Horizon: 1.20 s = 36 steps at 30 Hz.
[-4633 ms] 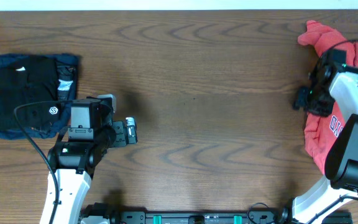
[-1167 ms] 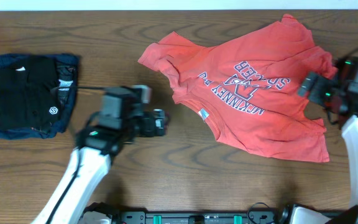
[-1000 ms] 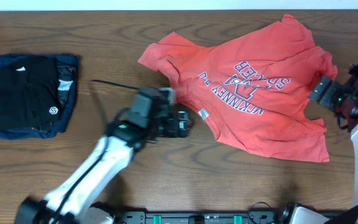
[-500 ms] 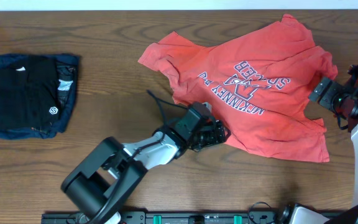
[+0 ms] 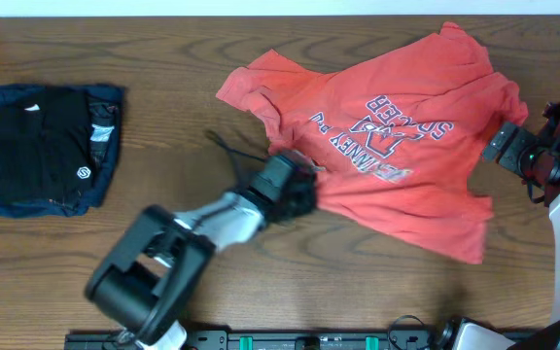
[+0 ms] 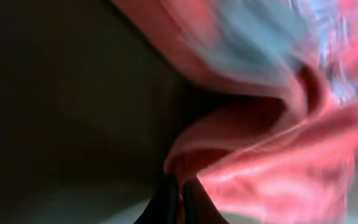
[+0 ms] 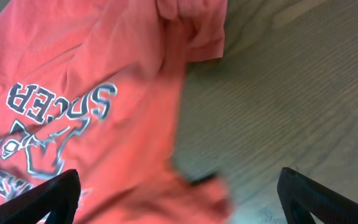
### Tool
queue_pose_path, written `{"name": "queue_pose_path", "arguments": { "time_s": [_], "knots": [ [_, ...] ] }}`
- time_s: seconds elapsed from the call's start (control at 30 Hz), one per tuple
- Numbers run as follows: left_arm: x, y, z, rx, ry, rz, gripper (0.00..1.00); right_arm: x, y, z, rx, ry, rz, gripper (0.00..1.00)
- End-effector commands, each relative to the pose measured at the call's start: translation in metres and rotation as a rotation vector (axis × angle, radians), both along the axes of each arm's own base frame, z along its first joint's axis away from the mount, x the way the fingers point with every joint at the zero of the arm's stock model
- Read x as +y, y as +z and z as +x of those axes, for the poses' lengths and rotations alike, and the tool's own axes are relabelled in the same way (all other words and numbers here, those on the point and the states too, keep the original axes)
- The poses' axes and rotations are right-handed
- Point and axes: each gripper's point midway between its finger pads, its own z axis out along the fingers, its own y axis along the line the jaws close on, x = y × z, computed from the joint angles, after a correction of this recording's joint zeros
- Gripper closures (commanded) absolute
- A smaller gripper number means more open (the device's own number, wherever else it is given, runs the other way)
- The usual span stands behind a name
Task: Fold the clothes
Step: 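Grasp the shirt's left sleeve edge with the left gripper and spread it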
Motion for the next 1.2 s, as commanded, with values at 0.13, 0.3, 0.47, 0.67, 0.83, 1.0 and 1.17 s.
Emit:
{"name": "queue_pose_path", "arguments": {
  "time_s": [0.13, 0.3, 0.47, 0.67, 0.83, 1.0, 1.17],
  "knots": [
    [0.160, 0.049, 0.077, -0.133, 0.337, 0.040, 0.83, -0.001, 0.007, -0.001, -0.007, 0.009, -0.013, 0.01],
    [0.171, 0.057, 0.050, 0.010, 0.339, -0.091, 0.02, -0.001, 0.007, -0.002, -0.005, 0.009, -0.012, 0.01],
    [0.141, 0.038, -0.006, 0.238, 0.251, -0.074, 0.02, 0.000, 0.006, -0.002, -0.001, 0.009, -0.010, 0.01],
    [0.100, 0.022, -0.036, 0.290, 0.168, 0.008, 0.02, 0.000, 0.006, -0.003, 0.002, 0.009, -0.008, 0.01],
    [0.068, 0.011, -0.039, 0.232, 0.148, 0.090, 0.03, 0.000, 0.005, -0.003, 0.003, 0.009, -0.008, 0.01],
    [0.038, 0.003, -0.036, 0.190, 0.176, 0.089, 0.19, 0.002, 0.005, -0.003, 0.003, 0.014, 0.002, 0.01],
    [0.022, -0.019, -0.038, 0.242, 0.246, 0.080, 0.21, 0.002, 0.005, -0.003, 0.002, 0.014, 0.001, 0.02]
  ]
}}
